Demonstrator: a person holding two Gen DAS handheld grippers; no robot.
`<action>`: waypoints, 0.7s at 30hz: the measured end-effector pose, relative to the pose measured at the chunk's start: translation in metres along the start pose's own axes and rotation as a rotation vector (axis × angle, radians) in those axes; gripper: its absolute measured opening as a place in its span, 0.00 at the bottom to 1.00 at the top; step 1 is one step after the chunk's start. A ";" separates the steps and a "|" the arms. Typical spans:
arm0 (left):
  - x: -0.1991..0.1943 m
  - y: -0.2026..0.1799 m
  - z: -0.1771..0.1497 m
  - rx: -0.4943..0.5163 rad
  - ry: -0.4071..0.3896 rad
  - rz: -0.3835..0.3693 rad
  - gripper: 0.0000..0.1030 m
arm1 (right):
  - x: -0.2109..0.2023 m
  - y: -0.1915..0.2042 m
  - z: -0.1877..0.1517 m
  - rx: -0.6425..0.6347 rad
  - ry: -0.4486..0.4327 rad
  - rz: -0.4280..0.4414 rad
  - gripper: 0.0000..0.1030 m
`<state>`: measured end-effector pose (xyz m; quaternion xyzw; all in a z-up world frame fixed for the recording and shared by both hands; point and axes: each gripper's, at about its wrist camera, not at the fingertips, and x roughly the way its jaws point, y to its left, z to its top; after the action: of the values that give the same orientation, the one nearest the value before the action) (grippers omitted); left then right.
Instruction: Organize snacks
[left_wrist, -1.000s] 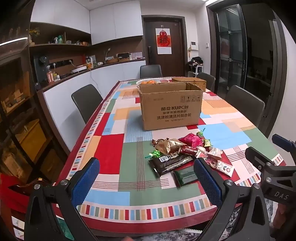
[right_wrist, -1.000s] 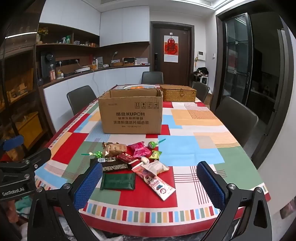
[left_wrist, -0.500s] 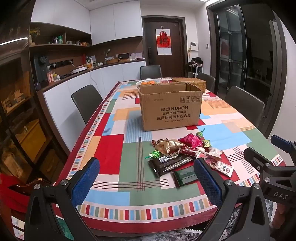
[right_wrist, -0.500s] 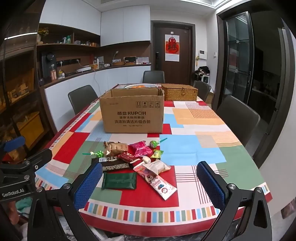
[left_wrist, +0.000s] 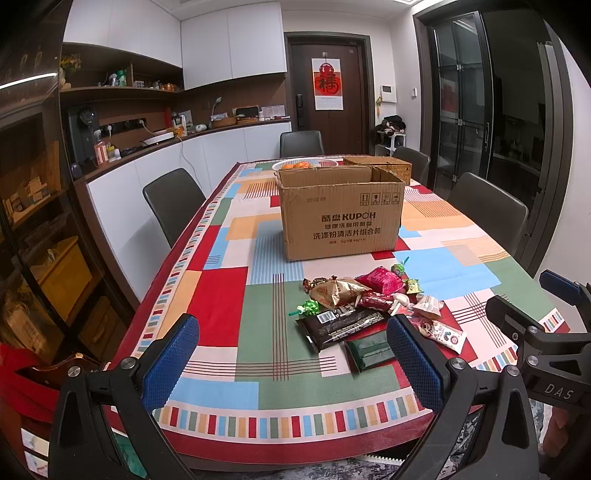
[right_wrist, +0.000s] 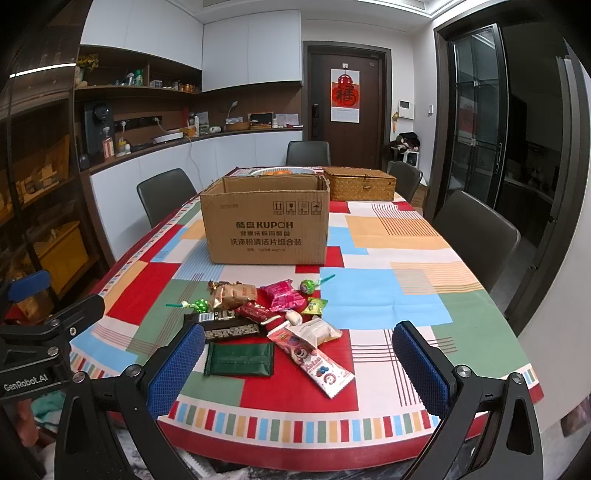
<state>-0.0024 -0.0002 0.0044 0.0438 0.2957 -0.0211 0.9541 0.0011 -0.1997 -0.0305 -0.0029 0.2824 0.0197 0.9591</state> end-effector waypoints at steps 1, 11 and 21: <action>0.000 0.000 0.000 0.000 0.000 0.000 1.00 | 0.000 0.000 -0.001 0.000 -0.001 0.000 1.00; 0.000 0.000 0.000 -0.002 0.001 -0.002 1.00 | -0.001 -0.001 0.001 -0.004 0.000 0.003 1.00; 0.001 0.000 -0.001 -0.003 -0.001 -0.002 1.00 | -0.002 -0.001 0.001 -0.003 -0.001 0.003 1.00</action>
<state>-0.0020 -0.0001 0.0029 0.0423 0.2953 -0.0216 0.9542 0.0003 -0.2012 -0.0283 -0.0039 0.2819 0.0214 0.9592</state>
